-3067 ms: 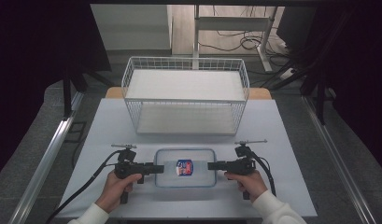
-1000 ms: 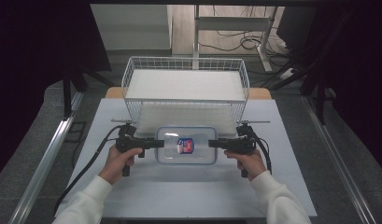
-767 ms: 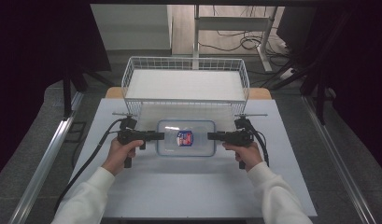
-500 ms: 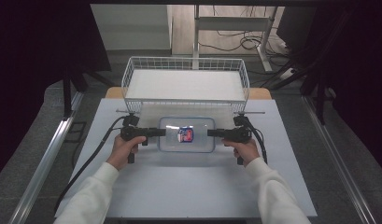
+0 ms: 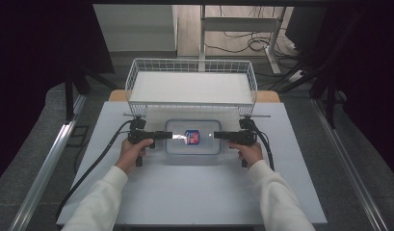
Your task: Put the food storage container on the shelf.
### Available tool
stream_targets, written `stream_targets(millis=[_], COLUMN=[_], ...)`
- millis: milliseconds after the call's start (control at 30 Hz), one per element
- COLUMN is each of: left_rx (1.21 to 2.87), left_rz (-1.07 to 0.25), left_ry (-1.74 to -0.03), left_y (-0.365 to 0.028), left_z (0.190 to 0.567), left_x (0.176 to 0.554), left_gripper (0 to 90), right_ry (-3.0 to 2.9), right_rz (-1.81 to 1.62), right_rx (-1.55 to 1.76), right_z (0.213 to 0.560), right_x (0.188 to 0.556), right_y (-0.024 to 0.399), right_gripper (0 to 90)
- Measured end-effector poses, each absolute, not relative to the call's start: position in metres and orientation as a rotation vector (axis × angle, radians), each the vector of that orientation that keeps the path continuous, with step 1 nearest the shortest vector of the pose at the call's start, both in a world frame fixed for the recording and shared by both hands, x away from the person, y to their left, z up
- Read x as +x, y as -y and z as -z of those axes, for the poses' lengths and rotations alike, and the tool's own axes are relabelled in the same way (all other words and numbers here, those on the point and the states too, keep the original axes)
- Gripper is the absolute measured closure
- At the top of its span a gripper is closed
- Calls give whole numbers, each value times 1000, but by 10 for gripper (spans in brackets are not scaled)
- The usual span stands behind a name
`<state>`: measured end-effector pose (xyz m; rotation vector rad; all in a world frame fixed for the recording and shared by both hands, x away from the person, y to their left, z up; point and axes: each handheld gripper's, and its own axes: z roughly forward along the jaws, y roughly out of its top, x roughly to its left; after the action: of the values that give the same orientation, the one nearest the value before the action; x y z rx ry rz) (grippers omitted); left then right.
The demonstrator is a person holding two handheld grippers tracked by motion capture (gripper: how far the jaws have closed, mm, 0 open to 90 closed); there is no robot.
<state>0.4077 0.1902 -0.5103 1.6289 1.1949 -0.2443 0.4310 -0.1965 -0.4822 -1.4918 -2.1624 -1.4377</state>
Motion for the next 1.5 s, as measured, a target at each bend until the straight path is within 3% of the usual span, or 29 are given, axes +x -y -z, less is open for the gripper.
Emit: stream_targets(millis=[467, 633, 700, 1000, 1267, 1500], left_rx=[1526, 1534, 1552, 1677, 1781, 1862], left_rz=[277, 274, 239, 39, -21, -62], left_ry=[-1289, -1287, -1288, -1191, -1076, -1029], left_y=[-189, -188, -187, -193, -195, -193], left_z=[520, 521, 519, 493, 486, 488], left_x=[418, 418, 415, 370, 308, 266], left_gripper=[467, 395, 332, 307, 301, 301], right_ry=[2023, 2059, 2075, 2380, 2712, 2835], right_rz=[1482, 1505, 1547, 1610, 1550, 1407], right_rx=[-1646, -1688, -1720, -1584, -1293, -1096], right_z=[492, 490, 487, 463, 454, 467], right_x=[437, 433, 426, 385, 337, 316], right_y=[194, 191, 189, 199, 202, 179], right_gripper=[497, 489, 429, 401, 562, 832])
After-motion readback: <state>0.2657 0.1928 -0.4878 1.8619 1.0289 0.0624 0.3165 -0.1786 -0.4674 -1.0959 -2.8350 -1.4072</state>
